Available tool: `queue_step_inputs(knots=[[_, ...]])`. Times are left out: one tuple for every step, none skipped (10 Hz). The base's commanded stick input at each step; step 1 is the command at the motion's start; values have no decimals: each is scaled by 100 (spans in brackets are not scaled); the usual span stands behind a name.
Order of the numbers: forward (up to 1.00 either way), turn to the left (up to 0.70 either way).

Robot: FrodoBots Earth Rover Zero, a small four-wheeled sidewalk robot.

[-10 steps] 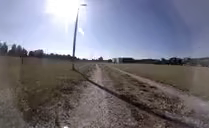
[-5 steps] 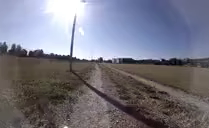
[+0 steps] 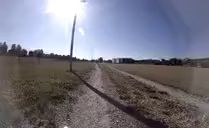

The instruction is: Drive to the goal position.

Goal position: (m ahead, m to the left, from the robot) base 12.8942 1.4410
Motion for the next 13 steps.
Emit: queue_step_inputs(knots=[[50,0],[50,0],[50,0],[50,0],[50,0],[50,0],[50,0],[50,0],[50,0],[50,0],[50,0],[50,0],[50,0]])
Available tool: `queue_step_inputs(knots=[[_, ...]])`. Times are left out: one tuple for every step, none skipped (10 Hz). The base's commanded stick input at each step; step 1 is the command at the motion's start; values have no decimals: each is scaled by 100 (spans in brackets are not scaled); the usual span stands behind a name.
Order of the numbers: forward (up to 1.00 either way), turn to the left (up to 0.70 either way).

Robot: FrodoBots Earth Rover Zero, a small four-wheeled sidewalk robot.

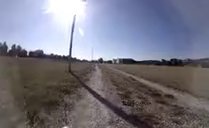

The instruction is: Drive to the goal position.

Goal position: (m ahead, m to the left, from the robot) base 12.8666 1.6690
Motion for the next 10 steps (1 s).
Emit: queue_step_inputs(knots=[[50,0],[50,0],[50,0],[50,0],[50,0],[50,0],[50,0],[50,0],[50,-12],[50,-38]])
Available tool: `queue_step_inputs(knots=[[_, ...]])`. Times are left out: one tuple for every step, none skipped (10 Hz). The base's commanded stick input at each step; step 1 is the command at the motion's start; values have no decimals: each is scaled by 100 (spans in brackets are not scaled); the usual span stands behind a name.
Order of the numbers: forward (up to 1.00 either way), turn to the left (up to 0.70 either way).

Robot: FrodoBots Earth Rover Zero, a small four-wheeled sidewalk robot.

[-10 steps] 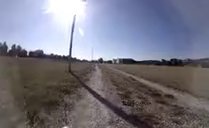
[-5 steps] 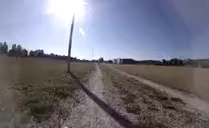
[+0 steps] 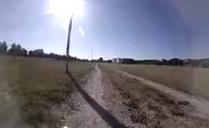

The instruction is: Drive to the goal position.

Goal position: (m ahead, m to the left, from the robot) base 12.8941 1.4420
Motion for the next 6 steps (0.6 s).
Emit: queue_step_inputs(knots=[[50,-50],[50,-50],[50,-32],[50,-4],[50,0],[50,0]])
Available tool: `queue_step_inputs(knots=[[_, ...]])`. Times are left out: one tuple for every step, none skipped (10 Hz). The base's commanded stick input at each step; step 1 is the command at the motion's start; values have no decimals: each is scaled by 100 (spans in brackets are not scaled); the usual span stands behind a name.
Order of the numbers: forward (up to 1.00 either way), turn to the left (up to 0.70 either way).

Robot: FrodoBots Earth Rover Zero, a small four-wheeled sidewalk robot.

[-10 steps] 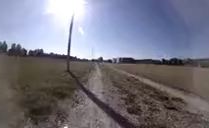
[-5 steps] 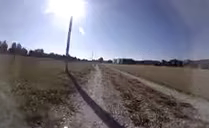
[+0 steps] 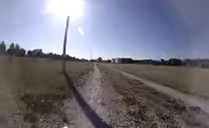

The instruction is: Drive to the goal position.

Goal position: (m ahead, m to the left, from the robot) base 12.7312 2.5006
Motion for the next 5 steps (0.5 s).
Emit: queue_step_inputs(knots=[[50,0],[50,0],[50,0],[50,0],[50,0]])
